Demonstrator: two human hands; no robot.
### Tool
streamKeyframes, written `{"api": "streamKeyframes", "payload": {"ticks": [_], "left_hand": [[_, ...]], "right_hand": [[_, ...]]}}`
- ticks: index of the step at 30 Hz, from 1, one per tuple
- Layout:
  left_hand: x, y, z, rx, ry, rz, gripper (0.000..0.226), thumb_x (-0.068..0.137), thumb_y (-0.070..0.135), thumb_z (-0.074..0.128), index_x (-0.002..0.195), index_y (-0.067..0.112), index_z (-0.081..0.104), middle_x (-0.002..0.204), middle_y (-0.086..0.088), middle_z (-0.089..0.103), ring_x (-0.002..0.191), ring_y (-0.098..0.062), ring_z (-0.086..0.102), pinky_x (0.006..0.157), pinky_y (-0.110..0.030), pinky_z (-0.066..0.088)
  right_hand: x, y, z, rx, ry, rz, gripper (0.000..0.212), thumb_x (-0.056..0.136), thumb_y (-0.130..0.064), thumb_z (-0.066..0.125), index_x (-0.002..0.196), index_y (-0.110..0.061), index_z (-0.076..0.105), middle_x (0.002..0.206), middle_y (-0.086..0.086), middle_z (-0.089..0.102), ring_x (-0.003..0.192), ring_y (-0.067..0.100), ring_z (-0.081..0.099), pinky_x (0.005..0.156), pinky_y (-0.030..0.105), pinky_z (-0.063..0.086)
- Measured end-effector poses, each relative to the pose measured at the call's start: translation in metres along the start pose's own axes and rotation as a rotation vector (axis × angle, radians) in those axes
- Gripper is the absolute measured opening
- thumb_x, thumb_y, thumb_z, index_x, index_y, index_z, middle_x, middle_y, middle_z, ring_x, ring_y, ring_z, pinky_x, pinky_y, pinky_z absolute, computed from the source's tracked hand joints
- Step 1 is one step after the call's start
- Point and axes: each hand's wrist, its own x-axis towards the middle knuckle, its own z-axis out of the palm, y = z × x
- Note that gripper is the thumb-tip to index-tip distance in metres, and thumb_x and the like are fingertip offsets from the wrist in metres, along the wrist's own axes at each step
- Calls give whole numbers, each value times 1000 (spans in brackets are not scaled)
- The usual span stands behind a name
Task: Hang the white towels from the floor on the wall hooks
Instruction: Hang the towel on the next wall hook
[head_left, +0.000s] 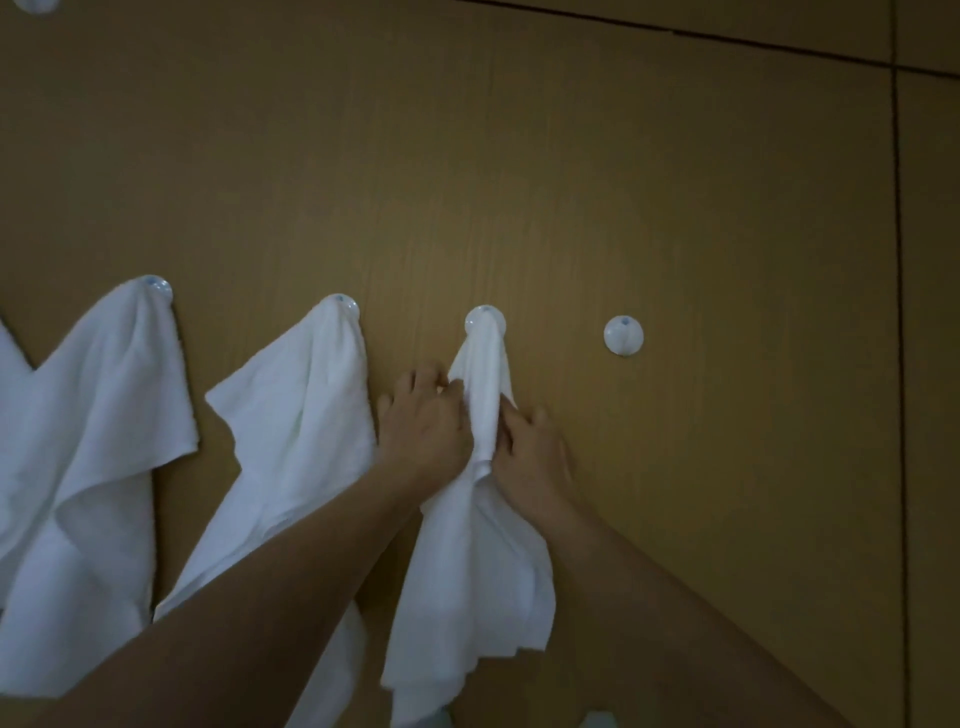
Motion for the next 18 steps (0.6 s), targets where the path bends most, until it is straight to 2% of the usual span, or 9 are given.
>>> {"api": "streamKeyframes", "payload": {"ticks": [2, 4, 6, 7, 9, 12, 15, 18], "left_hand": [[-26, 0, -5, 91, -60, 3, 34, 95, 31, 35, 110, 16, 62, 114, -3, 53, 102, -23, 46, 82, -38, 40], [-49, 1, -8, 111, -152, 6, 37, 93, 28, 37, 122, 16, 56, 116, -4, 58, 104, -24, 49, 83, -38, 40], [-69, 5, -21, 114, -210, 12, 40, 89, 26, 42, 126, 16, 54, 119, -4, 58, 108, -24, 50, 84, -37, 41], [-77, 7, -30, 112, -207, 14, 40, 87, 24, 45, 125, 16, 55, 121, -4, 59, 110, -24, 51, 86, -37, 41], [-87, 10, -48, 110, -171, 25, 39, 86, 21, 48, 122, 15, 59, 120, -4, 60, 111, -25, 51, 88, -37, 42], [-92, 15, -70, 33, -154, 61, 38, 85, 19, 51, 120, 12, 63, 115, -7, 63, 107, -27, 53, 87, -37, 45], [-96, 24, -84, -107, -204, 171, 38, 86, 15, 50, 121, 12, 65, 109, -9, 65, 103, -28, 56, 84, -39, 49], [-102, 35, -93, -251, -248, 244, 42, 86, 11, 52, 127, 11, 63, 117, -11, 65, 109, -30, 55, 87, -43, 49]], "right_hand": [[-24, 3, -4, -24, -94, -3, 42, 102, -31, 40, 144, -25, 44, 108, 4, 48, 90, 15, 51, 70, 21, 37], [-40, 8, -3, -49, -175, 6, 45, 103, -23, 40, 148, -19, 40, 128, 8, 50, 111, 22, 53, 88, 25, 42], [-54, 9, -7, -70, -260, 60, 51, 103, -22, 43, 152, -17, 32, 151, 5, 38, 134, 23, 41, 107, 28, 33], [-62, 9, -9, -79, -294, 86, 54, 102, -23, 44, 154, -17, 29, 156, 2, 32, 140, 22, 35, 112, 29, 28], [-79, 7, -12, -106, -340, 117, 56, 101, -25, 46, 154, -16, 28, 158, 2, 30, 142, 22, 32, 113, 27, 25], [-101, -1, -22, -109, -353, 174, 56, 100, -25, 50, 152, -17, 33, 153, 4, 38, 137, 22, 38, 108, 24, 28], [-121, -11, -40, -189, -339, 223, 58, 97, -27, 53, 152, -20, 36, 151, 5, 41, 137, 24, 40, 112, 31, 33], [-145, -23, -65, -288, -317, 241, 49, 91, -25, 55, 139, -19, 52, 135, 7, 56, 123, 28, 53, 100, 40, 47]]}}
